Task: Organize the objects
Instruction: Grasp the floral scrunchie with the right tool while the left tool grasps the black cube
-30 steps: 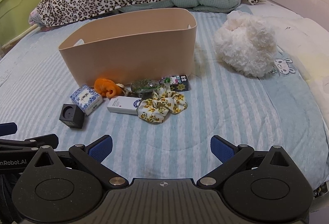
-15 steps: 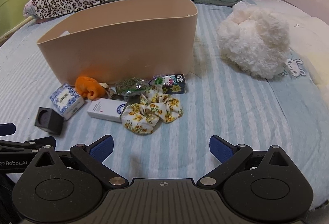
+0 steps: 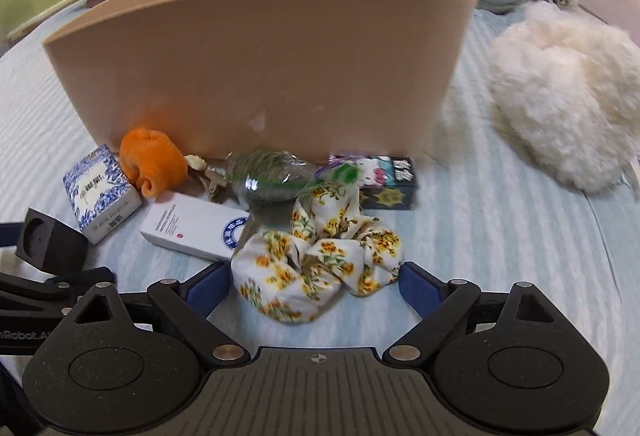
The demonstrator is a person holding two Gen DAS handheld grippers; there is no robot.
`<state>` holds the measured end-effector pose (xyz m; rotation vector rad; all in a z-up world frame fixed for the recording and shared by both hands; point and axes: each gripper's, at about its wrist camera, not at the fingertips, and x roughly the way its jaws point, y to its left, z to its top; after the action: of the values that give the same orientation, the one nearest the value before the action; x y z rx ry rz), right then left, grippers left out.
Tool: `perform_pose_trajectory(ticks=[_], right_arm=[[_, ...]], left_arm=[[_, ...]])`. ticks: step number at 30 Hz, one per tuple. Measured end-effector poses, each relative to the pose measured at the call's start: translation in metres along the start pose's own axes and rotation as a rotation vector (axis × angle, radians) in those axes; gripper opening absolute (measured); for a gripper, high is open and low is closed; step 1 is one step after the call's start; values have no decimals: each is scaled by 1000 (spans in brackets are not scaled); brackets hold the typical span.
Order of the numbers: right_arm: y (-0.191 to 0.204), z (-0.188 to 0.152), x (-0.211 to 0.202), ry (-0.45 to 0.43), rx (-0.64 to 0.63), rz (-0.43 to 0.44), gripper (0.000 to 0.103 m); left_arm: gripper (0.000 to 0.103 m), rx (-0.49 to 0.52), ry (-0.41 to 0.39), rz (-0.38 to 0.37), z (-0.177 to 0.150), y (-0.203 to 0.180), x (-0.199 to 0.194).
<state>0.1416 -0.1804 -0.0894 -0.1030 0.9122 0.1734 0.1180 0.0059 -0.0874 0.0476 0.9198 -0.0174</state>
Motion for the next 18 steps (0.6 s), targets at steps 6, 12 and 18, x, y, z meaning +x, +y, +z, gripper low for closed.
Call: perform_pose_trajectory(ticks=[6,12,18], right_arm=[[9,0,-4,-50,-41,6,52],[14,-1,-15,-57,-33,12,20],[9,-2,-32,-71,17,2,18]], left_arm=[[59,12,-24,0,0,1,-5],[34,12,-45,-14,-3,1,-10],[34,-4,-70,-18,0,6,-18]])
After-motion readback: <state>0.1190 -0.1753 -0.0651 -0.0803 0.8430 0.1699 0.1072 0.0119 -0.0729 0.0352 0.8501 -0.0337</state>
